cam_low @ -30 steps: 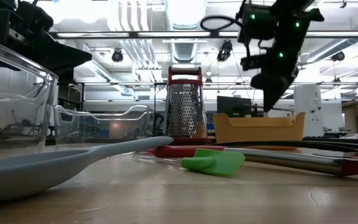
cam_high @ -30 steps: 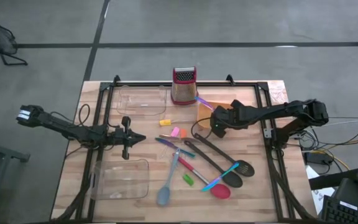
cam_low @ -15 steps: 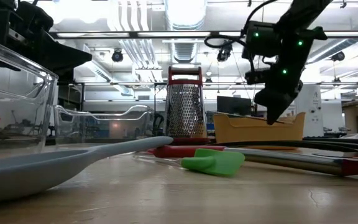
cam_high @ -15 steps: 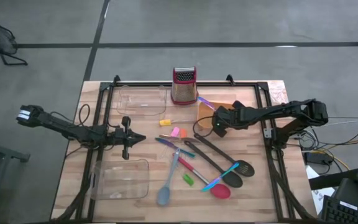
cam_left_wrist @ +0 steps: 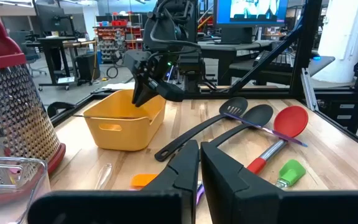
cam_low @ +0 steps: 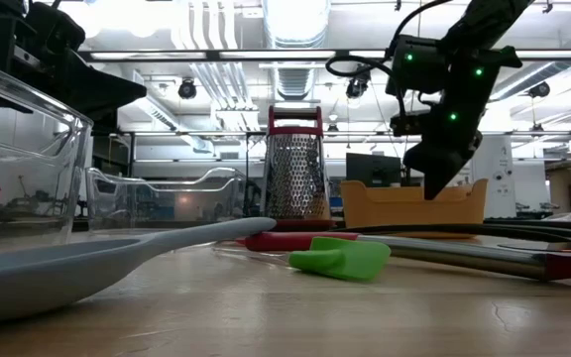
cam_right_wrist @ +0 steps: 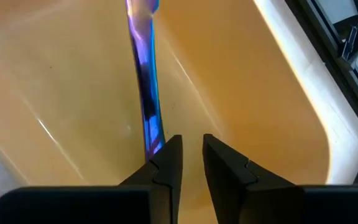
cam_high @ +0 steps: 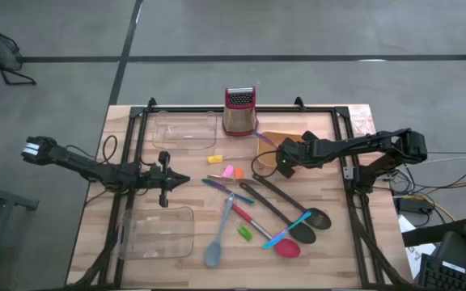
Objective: Pick & Place Kitchen Items
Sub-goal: Put the bottom blue knife into the yellow bin
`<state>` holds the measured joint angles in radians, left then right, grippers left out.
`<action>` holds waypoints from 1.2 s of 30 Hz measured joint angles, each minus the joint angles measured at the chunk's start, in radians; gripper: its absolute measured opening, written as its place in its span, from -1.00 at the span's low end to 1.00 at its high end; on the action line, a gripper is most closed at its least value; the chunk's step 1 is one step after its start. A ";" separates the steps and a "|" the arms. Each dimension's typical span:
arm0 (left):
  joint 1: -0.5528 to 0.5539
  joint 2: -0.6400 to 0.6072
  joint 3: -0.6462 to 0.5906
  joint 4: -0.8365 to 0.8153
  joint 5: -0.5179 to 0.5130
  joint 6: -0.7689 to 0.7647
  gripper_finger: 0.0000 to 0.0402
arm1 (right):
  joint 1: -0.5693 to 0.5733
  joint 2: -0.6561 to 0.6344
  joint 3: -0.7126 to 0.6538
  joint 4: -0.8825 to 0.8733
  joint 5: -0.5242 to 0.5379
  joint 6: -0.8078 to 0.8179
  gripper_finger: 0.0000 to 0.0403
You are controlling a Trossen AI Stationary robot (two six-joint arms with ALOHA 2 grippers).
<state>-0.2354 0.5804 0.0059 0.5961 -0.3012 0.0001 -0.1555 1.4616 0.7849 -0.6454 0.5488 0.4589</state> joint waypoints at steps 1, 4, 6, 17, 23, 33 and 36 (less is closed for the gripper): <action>0.000 0.000 0.000 0.000 0.000 0.000 -0.88 | 0.000 0.000 0.000 0.000 0.000 -0.004 -0.74; 0.000 0.000 0.000 0.000 0.000 0.000 -0.88 | 0.000 -0.002 0.001 -0.002 -0.017 -0.020 -0.78; 0.000 0.000 0.000 0.000 0.000 0.000 -0.88 | 0.001 -0.007 0.011 -0.001 -0.050 -0.047 -0.78; 0.000 0.000 0.000 -0.004 0.000 0.000 -0.88 | 0.147 -0.042 0.080 -0.005 -0.117 -0.205 -0.58; 0.000 0.000 0.000 -0.007 0.000 0.000 -0.87 | 0.235 -0.039 0.111 -0.032 -0.156 -0.172 -0.50; 0.000 0.000 0.000 -0.008 0.000 0.000 -0.86 | 0.254 -0.039 0.124 -0.008 -0.161 -0.081 -0.39; 0.000 0.000 0.000 -0.008 0.000 0.000 -0.86 | 0.254 -0.039 0.132 -0.056 -0.158 -0.081 -0.38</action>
<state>-0.2354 0.5804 0.0059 0.5877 -0.3009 0.0001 0.0982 1.4223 0.9171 -0.7012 0.3904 0.3776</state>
